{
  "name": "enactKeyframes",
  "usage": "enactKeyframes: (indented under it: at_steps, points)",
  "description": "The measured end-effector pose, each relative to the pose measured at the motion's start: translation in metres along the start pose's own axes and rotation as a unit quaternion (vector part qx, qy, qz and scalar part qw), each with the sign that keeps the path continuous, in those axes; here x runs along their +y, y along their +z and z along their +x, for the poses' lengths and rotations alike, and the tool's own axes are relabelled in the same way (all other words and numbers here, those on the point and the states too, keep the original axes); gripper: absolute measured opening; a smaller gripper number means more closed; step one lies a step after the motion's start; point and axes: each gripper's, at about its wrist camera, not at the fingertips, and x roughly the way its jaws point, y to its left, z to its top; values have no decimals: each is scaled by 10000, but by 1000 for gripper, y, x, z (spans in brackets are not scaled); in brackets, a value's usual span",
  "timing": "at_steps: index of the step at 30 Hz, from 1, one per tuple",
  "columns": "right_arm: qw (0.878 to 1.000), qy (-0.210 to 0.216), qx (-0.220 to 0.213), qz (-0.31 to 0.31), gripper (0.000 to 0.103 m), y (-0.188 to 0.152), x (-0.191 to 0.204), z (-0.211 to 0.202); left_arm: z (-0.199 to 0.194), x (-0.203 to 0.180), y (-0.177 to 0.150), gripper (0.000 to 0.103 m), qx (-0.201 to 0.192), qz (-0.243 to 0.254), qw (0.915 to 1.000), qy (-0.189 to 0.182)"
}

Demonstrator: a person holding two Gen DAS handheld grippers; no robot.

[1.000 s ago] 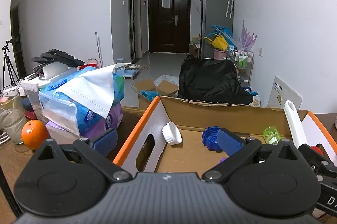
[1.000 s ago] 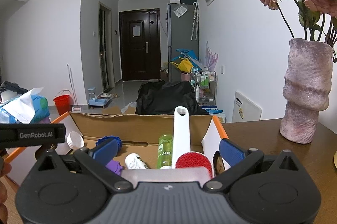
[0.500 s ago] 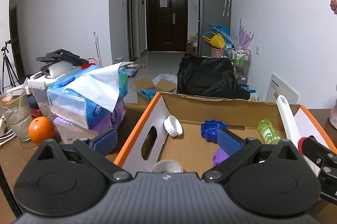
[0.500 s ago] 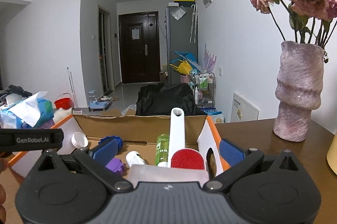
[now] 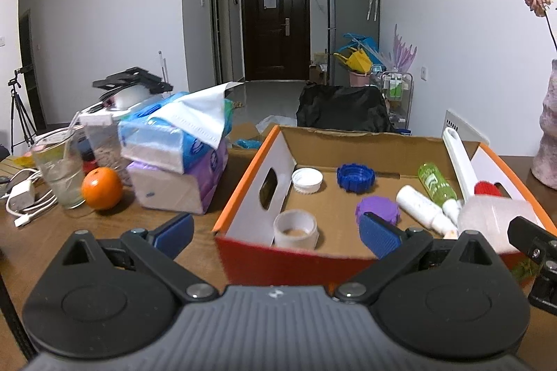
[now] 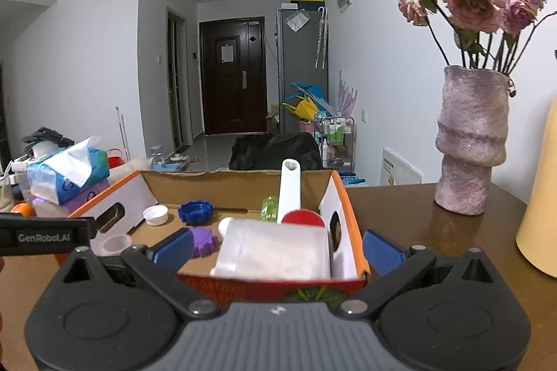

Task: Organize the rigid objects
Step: 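Withdraw both open tools from the box back over the table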

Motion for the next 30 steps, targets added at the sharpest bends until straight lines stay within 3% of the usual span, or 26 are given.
enactKeyframes:
  at_steps: [19, 30]
  points:
    - [10000, -12, -26, -8, 103, -29, 4, -89, -86, 19, -43, 103, -15, 62, 10000, -21]
    - [9999, 79, -108, -61, 103, -50, 7, -161, -148, 28, -72, 103, -73, 144, 9999, -47]
